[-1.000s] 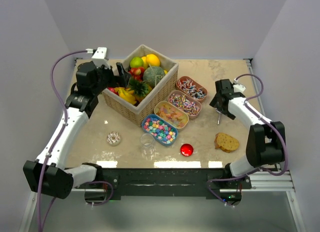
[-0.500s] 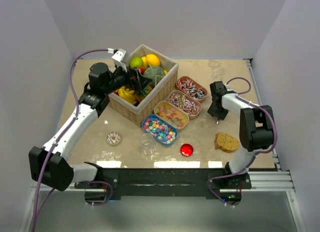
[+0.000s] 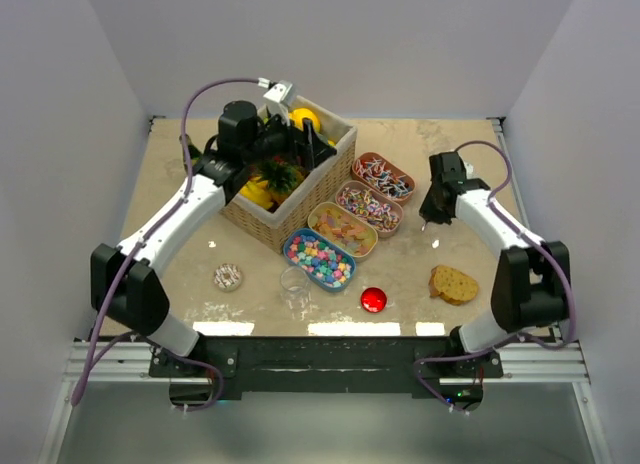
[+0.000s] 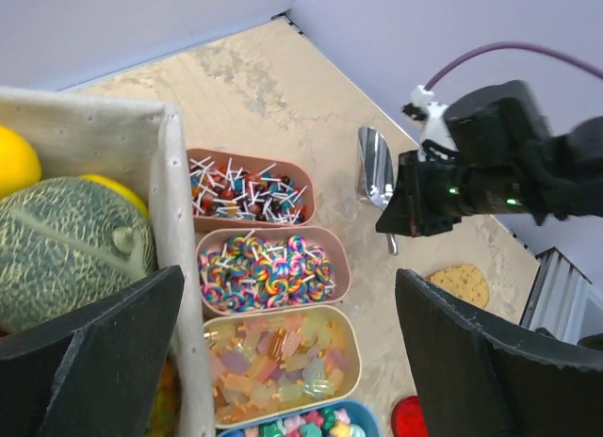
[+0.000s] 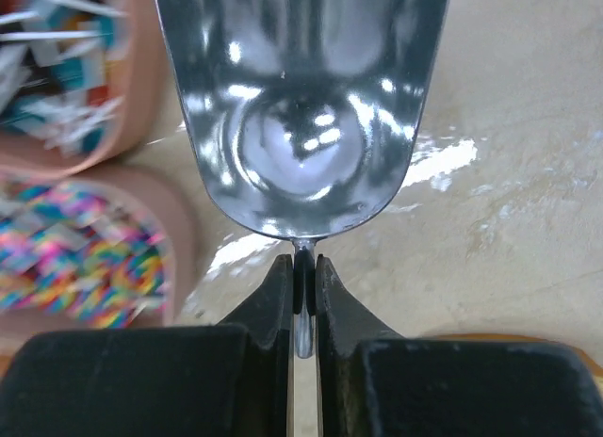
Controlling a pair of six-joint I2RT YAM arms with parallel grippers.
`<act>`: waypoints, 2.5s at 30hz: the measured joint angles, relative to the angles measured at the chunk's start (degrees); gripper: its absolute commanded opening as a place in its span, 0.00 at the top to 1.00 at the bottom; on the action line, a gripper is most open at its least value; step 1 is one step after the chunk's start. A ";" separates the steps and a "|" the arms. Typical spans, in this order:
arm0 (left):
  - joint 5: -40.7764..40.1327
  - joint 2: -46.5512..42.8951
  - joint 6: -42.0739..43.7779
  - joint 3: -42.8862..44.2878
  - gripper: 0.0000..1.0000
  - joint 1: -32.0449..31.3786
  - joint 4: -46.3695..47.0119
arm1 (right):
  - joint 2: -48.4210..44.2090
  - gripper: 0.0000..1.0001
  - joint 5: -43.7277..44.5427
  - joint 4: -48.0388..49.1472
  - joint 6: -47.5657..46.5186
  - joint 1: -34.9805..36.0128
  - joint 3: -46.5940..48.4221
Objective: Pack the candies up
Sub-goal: Pick up the spatula from the center of the board, then adjust the spatula.
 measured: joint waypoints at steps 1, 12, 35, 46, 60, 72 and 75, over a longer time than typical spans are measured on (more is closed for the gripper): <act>-0.17 1.79 -0.11 2.54 0.00 -0.48 -0.98 | -2.38 1.00 -1.51 -0.59 -0.96 0.39 0.63; 0.72 8.79 -2.38 8.48 0.00 -5.05 -2.91 | -18.67 1.00 -12.76 -2.45 -11.72 14.80 6.36; 12.39 15.65 -5.16 14.56 0.27 -5.07 -6.99 | -25.75 1.00 -15.78 -4.98 -24.17 26.75 2.93; 21.11 17.81 1.49 17.88 0.48 -5.92 -14.95 | -28.98 1.00 -16.20 -7.50 -27.98 26.82 1.27; 26.38 22.03 9.25 22.32 1.00 -6.58 -26.75 | -28.94 0.83 -15.93 -11.74 -30.10 27.12 1.29; 10.08 18.03 -3.04 21.66 1.00 -6.21 -23.10 | -30.51 0.01 7.13 -4.74 -15.17 26.75 4.68; 6.95 16.48 -9.01 21.66 1.00 -5.40 -20.81 | -31.39 0.02 11.21 -3.21 -9.49 26.25 7.98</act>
